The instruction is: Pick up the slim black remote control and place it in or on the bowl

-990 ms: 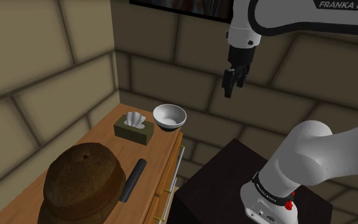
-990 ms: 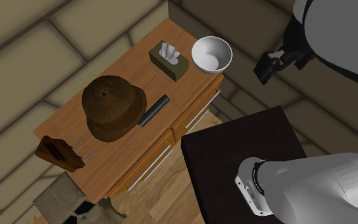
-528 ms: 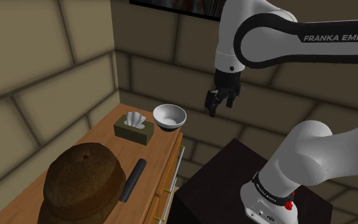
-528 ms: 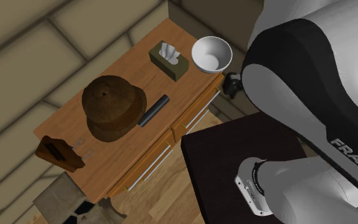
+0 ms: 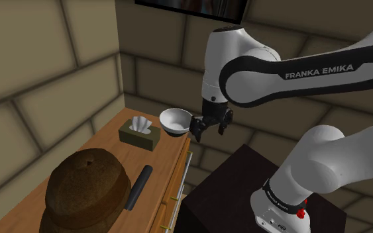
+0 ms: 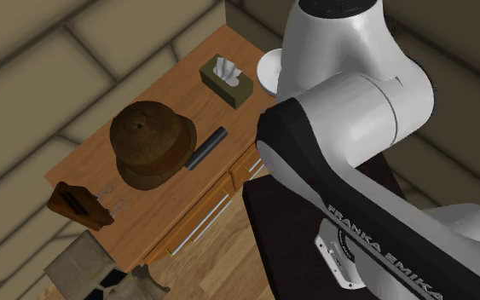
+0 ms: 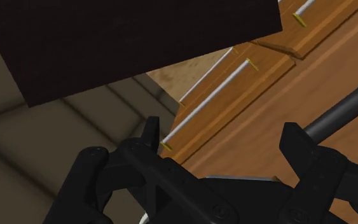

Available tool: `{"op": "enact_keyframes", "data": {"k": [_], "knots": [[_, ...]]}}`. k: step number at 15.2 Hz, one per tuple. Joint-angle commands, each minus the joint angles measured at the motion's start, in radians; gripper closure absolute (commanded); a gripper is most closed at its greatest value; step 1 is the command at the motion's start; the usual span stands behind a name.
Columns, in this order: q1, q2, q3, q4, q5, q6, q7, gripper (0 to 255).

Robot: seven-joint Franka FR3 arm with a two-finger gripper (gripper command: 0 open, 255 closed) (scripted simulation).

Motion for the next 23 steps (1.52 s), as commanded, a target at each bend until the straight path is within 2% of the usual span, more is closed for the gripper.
{"op": "enact_keyframes", "data": {"k": [1,4,7,9,11,13,16,19,21,23], "knots": [[-0.003,0.063,0.056,-0.014,0.038,0.092,0.083,0],[-0.020,0.169,0.136,-0.006,0.070,0.211,0.203,0],[-0.055,0.294,0.219,0.019,0.074,0.332,0.332,0],[-0.089,0.386,0.276,0.044,0.050,0.412,0.429,0],[-0.130,0.487,0.331,0.075,-0.003,0.490,0.541,0],[-0.176,0.598,0.381,0.113,-0.097,0.561,0.679,0],[-0.205,0.781,0.397,0.183,-0.323,0.640,0.937,0],[-0.133,0.944,0.311,0.275,-0.534,0.678,1.176,0],[-0.066,1.034,0.238,0.342,-0.627,0.694,1.297,0],[-0.007,1.102,0.176,0.402,-0.679,0.705,1.379,0]]}}
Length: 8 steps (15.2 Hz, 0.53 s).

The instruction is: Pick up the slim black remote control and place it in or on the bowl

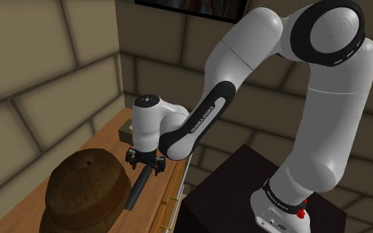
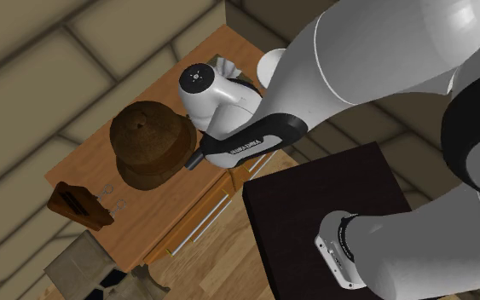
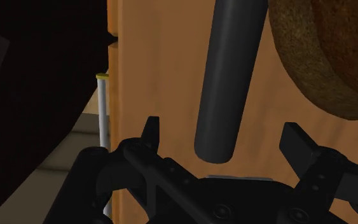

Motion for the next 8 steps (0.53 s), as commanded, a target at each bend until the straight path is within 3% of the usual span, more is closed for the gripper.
{"op": "enact_keyframes", "data": {"k": [1,8], "knots": [[0.045,0.055,-0.047,0.039,-0.052,0.015,0.065,0],[0.105,0.142,-0.123,0.064,-0.135,0.072,0.125,0]]}}
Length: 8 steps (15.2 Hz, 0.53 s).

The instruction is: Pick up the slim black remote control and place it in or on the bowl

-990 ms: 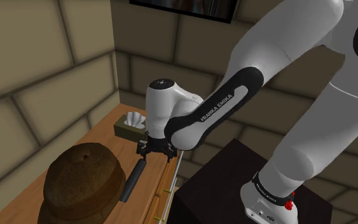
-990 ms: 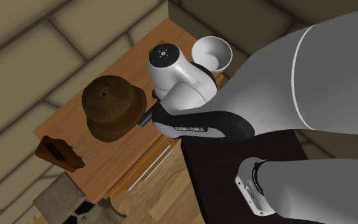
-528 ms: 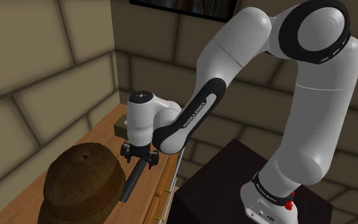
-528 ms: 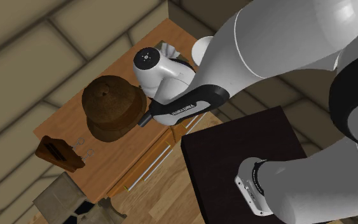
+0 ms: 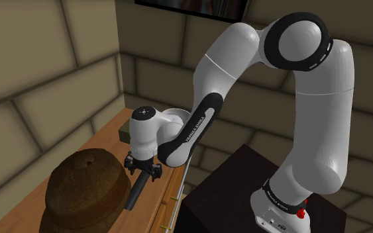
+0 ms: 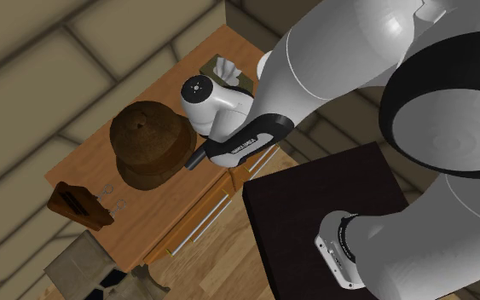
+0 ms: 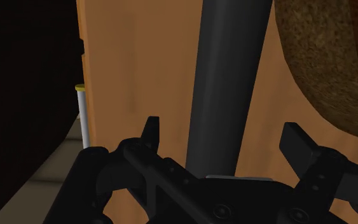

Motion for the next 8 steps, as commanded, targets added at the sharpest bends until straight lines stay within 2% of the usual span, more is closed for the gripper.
{"op": "enact_keyframes", "data": {"k": [1,7,8], "knots": [[0.009,0.010,-0.009,0.003,-0.010,0.007,0.009,0],[0.009,0.010,-0.009,0.003,-0.010,0.007,0.009,0],[0.009,0.010,-0.009,0.003,-0.010,0.007,0.009,255]]}}
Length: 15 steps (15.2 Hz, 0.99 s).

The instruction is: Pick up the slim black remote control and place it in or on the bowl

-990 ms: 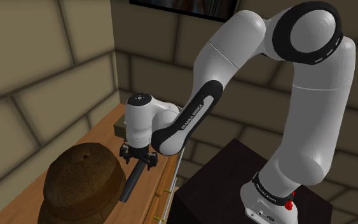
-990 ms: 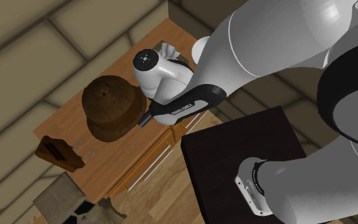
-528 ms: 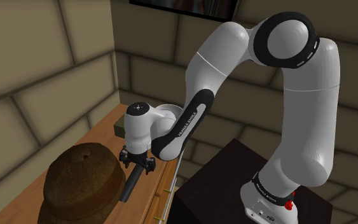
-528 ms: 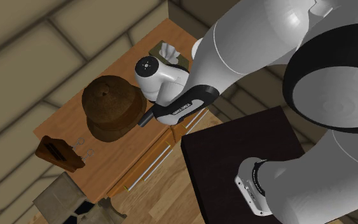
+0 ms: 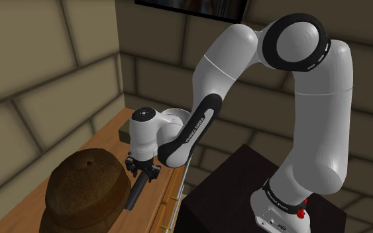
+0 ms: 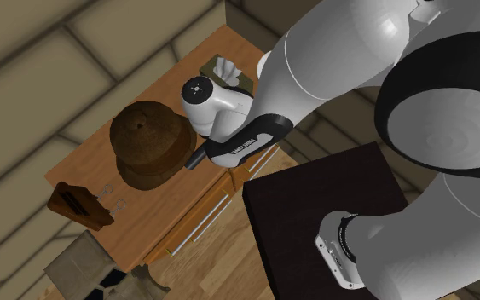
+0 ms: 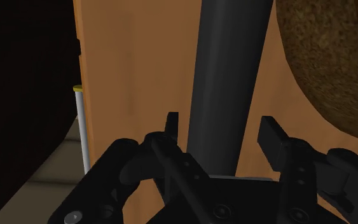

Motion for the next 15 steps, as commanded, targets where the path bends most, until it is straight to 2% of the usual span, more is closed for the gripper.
{"op": "enact_keyframes", "data": {"k": [1,9,15], "knots": [[0.001,0.001,0.000,-0.001,0.000,0.000,0.000,255],[0.001,0.001,0.001,0.000,0.000,-0.001,0.000,255],[-0.053,-0.076,0.070,-0.021,0.075,-0.054,-0.054,255]]}}
